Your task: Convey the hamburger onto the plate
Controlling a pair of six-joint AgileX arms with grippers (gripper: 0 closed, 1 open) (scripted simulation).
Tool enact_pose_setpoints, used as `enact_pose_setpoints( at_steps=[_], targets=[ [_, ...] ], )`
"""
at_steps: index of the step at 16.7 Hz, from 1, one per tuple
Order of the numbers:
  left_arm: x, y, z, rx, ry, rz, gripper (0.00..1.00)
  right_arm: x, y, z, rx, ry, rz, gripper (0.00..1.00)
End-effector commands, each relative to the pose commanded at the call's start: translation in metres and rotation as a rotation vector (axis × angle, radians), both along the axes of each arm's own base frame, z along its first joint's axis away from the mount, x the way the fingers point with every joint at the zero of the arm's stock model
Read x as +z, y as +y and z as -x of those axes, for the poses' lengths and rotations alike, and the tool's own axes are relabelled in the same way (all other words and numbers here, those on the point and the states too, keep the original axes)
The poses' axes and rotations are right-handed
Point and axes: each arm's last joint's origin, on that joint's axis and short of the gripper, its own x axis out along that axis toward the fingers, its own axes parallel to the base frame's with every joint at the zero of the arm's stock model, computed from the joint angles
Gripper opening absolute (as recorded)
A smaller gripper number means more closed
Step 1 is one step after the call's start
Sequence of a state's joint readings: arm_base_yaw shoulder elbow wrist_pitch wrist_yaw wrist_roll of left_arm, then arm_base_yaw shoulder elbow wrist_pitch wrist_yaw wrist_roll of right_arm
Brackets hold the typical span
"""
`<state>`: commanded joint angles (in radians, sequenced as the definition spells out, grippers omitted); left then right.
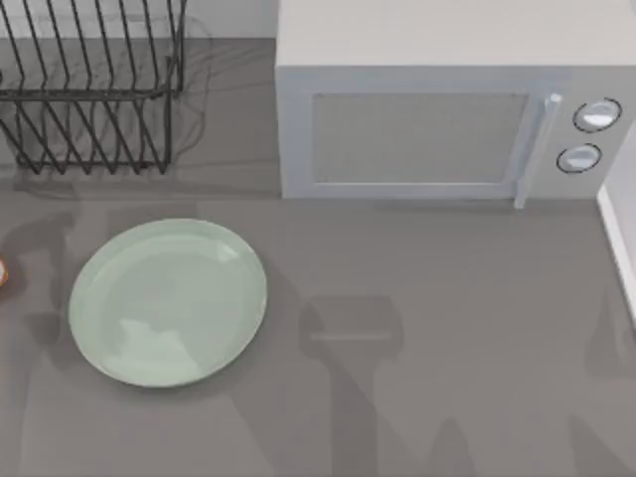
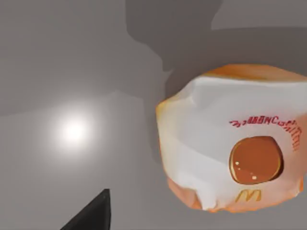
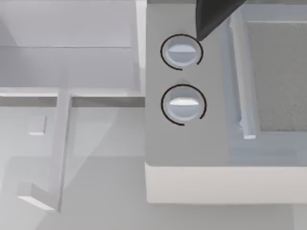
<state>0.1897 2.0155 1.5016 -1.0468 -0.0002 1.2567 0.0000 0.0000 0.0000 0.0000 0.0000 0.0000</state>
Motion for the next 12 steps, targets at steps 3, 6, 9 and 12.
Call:
enact_pose_setpoints(
  at_steps=[3,6,9,12],
  targets=[
    [-0.022,0.001,-0.001,0.005,0.005,0.001,1.0,0.0,0.0,0.0,0.0,0.0,0.0,1.0],
    [-0.054,0.002,-0.003,0.004,-0.005,-0.001,1.0,0.0,0.0,0.0,0.0,0.0,0.0,1.0],
    [-0.078,0.002,-0.001,0.004,0.002,0.0,1.0,0.0,0.0,0.0,0.0,0.0,0.0,1.0],
    [-0.08,0.002,-0.001,0.004,0.003,0.0,1.0,0.0,0.0,0.0,0.0,0.0,0.0,1.0]
  ],
)
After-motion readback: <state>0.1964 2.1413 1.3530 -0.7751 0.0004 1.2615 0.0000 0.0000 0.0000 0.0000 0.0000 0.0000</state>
